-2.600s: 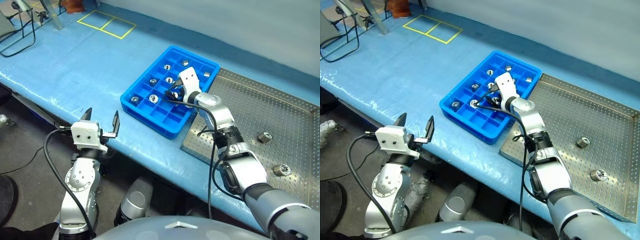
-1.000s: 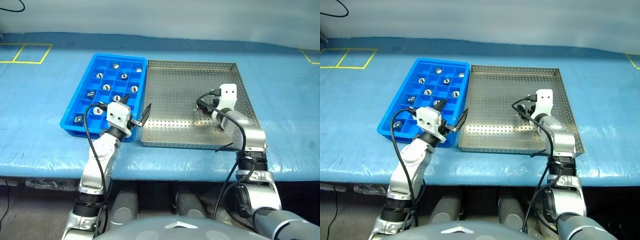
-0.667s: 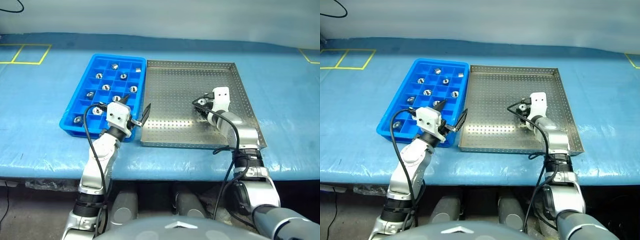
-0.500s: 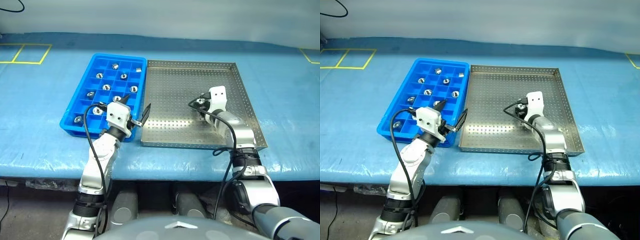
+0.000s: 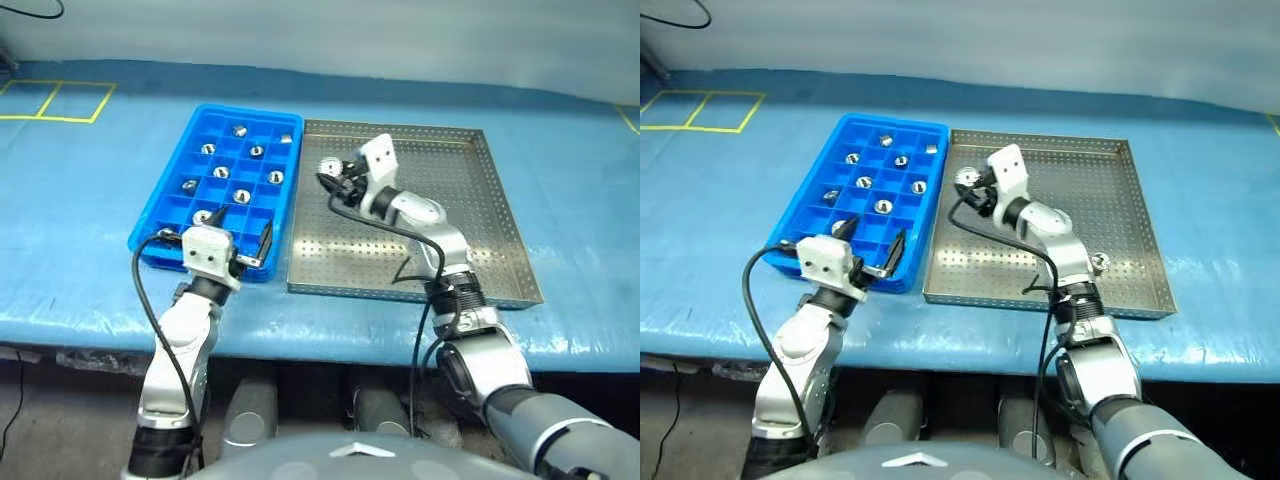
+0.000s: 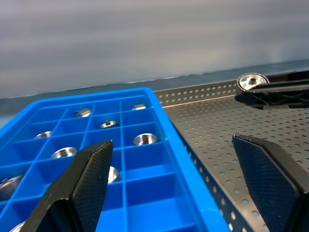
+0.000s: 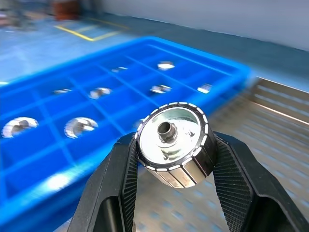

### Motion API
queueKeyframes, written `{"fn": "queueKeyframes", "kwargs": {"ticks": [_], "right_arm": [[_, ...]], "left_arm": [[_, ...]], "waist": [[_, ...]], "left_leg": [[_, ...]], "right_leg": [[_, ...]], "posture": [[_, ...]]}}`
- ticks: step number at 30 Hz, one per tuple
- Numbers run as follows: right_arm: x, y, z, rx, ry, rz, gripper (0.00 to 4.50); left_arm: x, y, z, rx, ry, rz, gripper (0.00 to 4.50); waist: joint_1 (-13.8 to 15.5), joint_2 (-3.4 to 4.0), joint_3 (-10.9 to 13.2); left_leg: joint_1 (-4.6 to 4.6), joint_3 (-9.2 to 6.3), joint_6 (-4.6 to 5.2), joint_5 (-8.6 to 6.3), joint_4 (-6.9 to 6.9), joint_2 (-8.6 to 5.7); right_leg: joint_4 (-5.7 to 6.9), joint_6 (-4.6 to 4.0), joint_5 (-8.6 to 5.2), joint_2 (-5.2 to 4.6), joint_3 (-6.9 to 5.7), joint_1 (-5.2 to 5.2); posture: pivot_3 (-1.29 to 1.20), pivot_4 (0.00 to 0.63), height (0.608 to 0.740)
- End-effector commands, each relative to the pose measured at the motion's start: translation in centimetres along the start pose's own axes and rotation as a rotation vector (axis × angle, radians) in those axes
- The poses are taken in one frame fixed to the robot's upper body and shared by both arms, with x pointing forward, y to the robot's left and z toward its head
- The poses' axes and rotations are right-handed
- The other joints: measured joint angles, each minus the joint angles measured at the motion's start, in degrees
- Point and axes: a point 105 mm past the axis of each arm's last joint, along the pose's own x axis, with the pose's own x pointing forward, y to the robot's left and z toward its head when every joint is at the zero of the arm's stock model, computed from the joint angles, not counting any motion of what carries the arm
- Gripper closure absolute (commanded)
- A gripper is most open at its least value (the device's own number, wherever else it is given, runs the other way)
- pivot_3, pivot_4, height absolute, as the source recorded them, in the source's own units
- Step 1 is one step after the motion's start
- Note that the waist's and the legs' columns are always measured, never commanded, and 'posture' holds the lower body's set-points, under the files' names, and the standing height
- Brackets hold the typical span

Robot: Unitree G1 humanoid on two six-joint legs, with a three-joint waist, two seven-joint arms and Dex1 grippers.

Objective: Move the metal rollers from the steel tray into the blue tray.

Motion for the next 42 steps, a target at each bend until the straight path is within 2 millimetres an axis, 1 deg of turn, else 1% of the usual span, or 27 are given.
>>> {"fn": "queueKeyframes", "kwargs": {"ticks": [1, 5, 7, 9, 14, 18, 21, 23, 25, 27, 29, 30, 31, 33, 34, 37, 38, 39, 40, 42], "right_arm": [[1.0, 3.0, 2.6, -0.040, -0.066, 0.192, 2.61], [1.7, 5.2, 1.5, -0.077, 0.009, 0.334, 2.61], [1.9, 5.6, 0.8, -0.088, 0.054, 0.367, 2.61], [1.9, 5.8, -0.2, -0.108, 0.112, 0.387, 2.61], [1.9, 5.2, -3.1, -0.164, 0.280, 0.360, 2.61], [1.8, 4.0, -4.6, -0.236, 0.381, 0.293, 2.61], [1.3, 3.8, -5.3, -0.250, 0.429, 0.305, 2.61], [0.6, 4.1, -5.5, -0.250, 0.448, 0.351, 1.87], [0.5, 3.9, -4.9, -0.233, 0.413, 0.329, 1.27], [0.4, 3.2, -4.5, -0.239, 0.396, 0.282, 0.65], [0.0, 2.5, -4.0, -0.235, 0.370, 0.243, 0.65], [-0.2, 2.4, -3.3, -0.226, 0.321, 0.235, 0.65], [-0.6, 2.3, -2.2, -0.195, 0.246, 0.223, 0.65], [-1.8, 1.2, 0.0, -0.138, 0.111, 0.152, 0.65], [-2.4, 0.5, 0.5, -0.123, 0.080, 0.108, 0.65], [-5.0, -2.5, 0.7, -0.119, 0.051, -0.099, 0.65], [-6.1, -3.5, 0.8, -0.111, 0.044, -0.173, 0.65], [-7.3, -4.5, 0.7, -0.089, 0.046, -0.252, 0.65], [-9.0, -5.5, 0.5, -0.072, 0.049, -0.332, 0.65], [-11.0, -6.4, 0.2, -0.060, 0.059, -0.414, 0.65]], "left_arm": [[-1.1, 0.6, 1.7, 0.022, -0.054, 0.055, 0.16], [-2.6, 1.0, 1.4, 0.013, -0.034, 0.097, 0.16], [-2.9, 1.1, 1.3, 0.016, -0.025, 0.108, 0.16], [-3.2, 1.2, 1.3, 0.022, -0.020, 0.115, 0.16], [-3.3, 1.5, 1.5, 0.003, -0.028, 0.138, 0.16], [-3.0, 1.3, 1.6, 0.004, -0.031, 0.119, 0.16], [-2.7, 1.1, 1.6, 0.007, -0.032, 0.103, 0.16], [-2.5, 1.1, 1.6, 0.005, -0.035, 0.096, 0.16], [-2.3, 1.0, 1.7, 0.005, -0.037, 0.086, 0.16], [-2.0, 0.8, 1.6, 0.000, -0.040, 0.068, 0.16], [-1.5, 0.4, 1.6, -0.006, -0.042, 0.038, 0.16], [-1.2, 0.2, 1.6, -0.008, -0.044, 0.017, 0.16], [-0.7, -0.1, 1.6, -0.008, -0.047, -0.005, 0.16], [0.2, -0.6, 1.8, -0.015, -0.064, -0.047, 0.16], [0.6, -0.8, 1.9, -0.020, -0.072, -0.062, 0.16], [1.8, -2.0, 2.0, -0.038, -0.084, -0.138, 0.16], [2.2, -2.5, 1.9, -0.041, -0.082, -0.169, 0.16], [2.5, -3.1, 1.8, -0.042, -0.080, -0.202, 0.16], [3.0, -3.7, 1.8, -0.043, -0.081, -0.240, 0.16], [3.5, -4.3, 1.8, -0.045, -0.087, -0.281, 0.16]], "waist": [[1.7, -0.01, 0.0], [5.3, 0.00, 0.0], [7.0, 0.00, 0.0], [8.9, 0.00, 0.0], [13.2, 0.00, 0.0], [16.3, 0.01, 0.0], [17.6, 0.01, -0.1], [18.1, 0.02, -0.1], [18.5, 0.02, -0.1], [18.9, 0.00, -0.1], [19.0, 0.00, -0.1], [19.0, 0.00, -0.1], [19.0, -0.01, -0.1], [19.0, 0.01, -0.1], [18.8, 0.01, -0.1], [17.3, 0.03, -0.1], [16.3, 0.04, -0.1], [15.3, 0.04, -0.1], [14.3, 0.04, -0.1], [11.8, 0.05, -0.1]], "left_leg": [[0.00, 0.00, 0.00, 0.00, -0.01, 0.00], [-0.03, -0.01, -0.01, -0.01, -0.03, -0.03], [-0.03, -0.01, -0.02, 0.00, -0.03, -0.03], [-0.04, -0.01, -0.07, 0.03, -0.02, -0.02], [-0.10, 0.05, -0.17, 0.06, -0.02, 0.00], [-0.22, 0.11, -0.26, 0.00, -0.03, 0.04], [-0.18, 0.14, -0.36, -0.05, -0.04, 0.14], [-0.16, 0.25, -0.41, -0.08, -0.04, 0.29], [-0.19, 0.27, -0.44, -0.08, -0.04, 0.34], [-0.26, 0.27, -0.47, -0.09, -0.04, 0.35], [-0.42, 0.30, -0.49, -0.11, -0.04, 0.35], [-0.48, 0.31, -0.50, -0.12, -0.04, 0.35], [-0.54, 0.31, -0.50, -0.13, -0.04, 0.35], [-0.67, 0.26, -0.49, -0.14, -0.03, 0.34], [-0.77, 0.23, -0.49, -0.14, -0.01, 0.34], [-0.92, 0.22, -0.48, -0.14, 0.16, 0.35], [-0.93, 0.24, -0.47, -0.14, 0.20, 0.34], [-0.95, 0.24, -0.46, -0.15, 0.26, 0.34], [-0.95, 0.26, -0.43, -0.16, 0.30, 0.35], [-0.97, 0.25, -0.42, -0.15, 0.35, 0.33]], "right_leg": [[0.00, -0.03, -0.02, -0.01, -0.01, 0.00], [-0.05, -0.12, -0.08, -0.04, -0.05, -0.01], [-0.06, -0.20, -0.16, -0.04, -0.07, -0.02], [-0.07, -0.07, -0.33, -0.03, -0.10, -0.04], [-0.06, -0.13, -0.39, -0.02, -0.10, -0.18], [-0.06, -0.16, -0.42, 0.00, -0.10, -0.33], [-0.06, -0.21, -0.46, 0.08, -0.12, -0.37], [-0.06, -0.23, -0.46, 0.17, -0.13, -0.37], [-0.05, -0.25, -0.47, 0.21, -0.14, -0.50], [-0.04, -0.28, -0.48, 0.21, -0.16, -0.78], [-0.05, -0.28, -0.46, 0.20, -0.15, -0.86], [-0.04, -0.29, -0.45, 0.20, -0.16, -0.84], [-0.03, -0.26, -0.41, 0.20, -0.16, -0.83], [-0.07, -0.15, -0.22, 0.20, -0.21, -0.89], [-0.10, -0.27, -0.13, 0.20, -0.24, -0.94], [-0.11, -0.29, -0.05, 0.20, -0.27, -1.01], [-0.14, -0.30, -0.06, 0.18, -0.27, -1.00], [-0.16, -0.31, -0.10, 0.18, -0.27, -0.96], [-0.18, -0.27, -0.14, 0.18, -0.26, -0.94], [-0.19, -0.27, -0.14, 0.17, -0.25, -0.90]], "posture": [[0.50, 0.150, 0.740], [0.55, 0.150, 0.740], [0.57, 0.150, 0.740], [0.57, 0.150, 0.740], [0.57, 0.150, 0.740], [0.55, 0.150, 0.740], [0.55, 0.150, 0.740], [0.52, 0.150, 0.740], [0.50, 0.150, 0.740], [0.47, 0.150, 0.740], [0.41, 0.150, 0.740], [0.40, 0.150, 0.740], [0.37, 0.150, 0.740], [0.33, 0.150, 0.740], [0.33, 0.150, 0.740], [0.19, 0.150, 0.740], [0.16, 0.150, 0.740], [0.13, 0.150, 0.740], [0.12, 0.150, 0.740], [0.08, 0.150, 0.740]]}}
